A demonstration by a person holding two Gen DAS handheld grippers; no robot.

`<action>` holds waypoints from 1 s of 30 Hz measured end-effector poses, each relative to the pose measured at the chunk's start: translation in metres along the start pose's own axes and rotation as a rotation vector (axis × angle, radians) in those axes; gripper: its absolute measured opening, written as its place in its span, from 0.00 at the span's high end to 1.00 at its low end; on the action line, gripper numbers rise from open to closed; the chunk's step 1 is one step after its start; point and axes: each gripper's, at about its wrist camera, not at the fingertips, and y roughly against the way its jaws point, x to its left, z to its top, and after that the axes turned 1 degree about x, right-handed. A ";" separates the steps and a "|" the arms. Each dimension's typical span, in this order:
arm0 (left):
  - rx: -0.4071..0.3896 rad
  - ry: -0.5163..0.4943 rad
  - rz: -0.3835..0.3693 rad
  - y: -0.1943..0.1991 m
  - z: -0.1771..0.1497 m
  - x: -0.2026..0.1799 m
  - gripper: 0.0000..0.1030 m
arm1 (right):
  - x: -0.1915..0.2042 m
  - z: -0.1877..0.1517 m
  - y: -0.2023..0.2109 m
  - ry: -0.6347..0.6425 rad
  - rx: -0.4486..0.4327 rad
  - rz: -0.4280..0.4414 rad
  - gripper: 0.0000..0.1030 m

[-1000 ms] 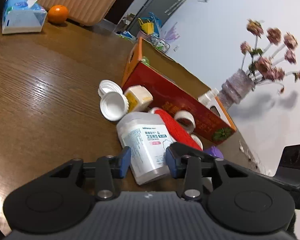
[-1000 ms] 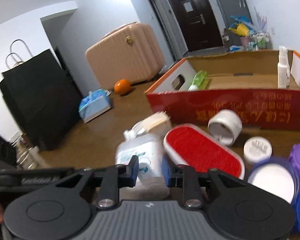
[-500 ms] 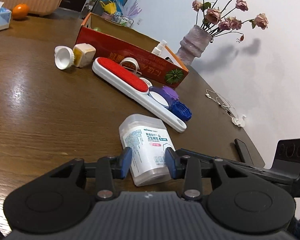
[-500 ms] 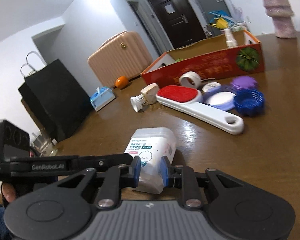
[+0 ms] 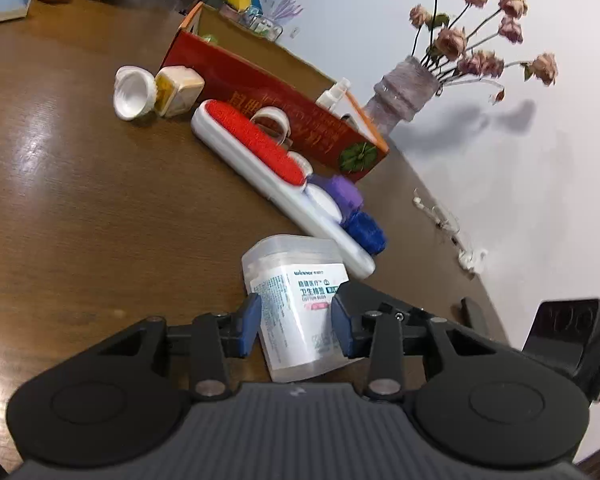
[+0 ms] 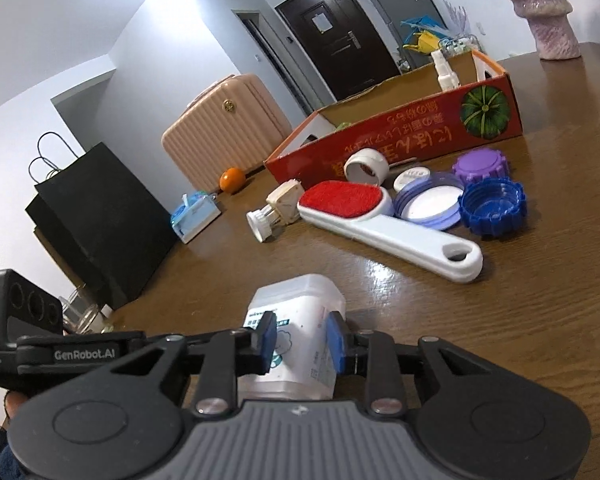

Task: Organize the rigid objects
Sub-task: 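Lift the tub over the cardboard box and release it inside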

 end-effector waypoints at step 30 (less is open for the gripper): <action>0.053 0.019 0.167 -0.214 0.332 0.064 0.65 | -0.089 0.297 -0.246 -0.156 -0.014 -0.175 0.85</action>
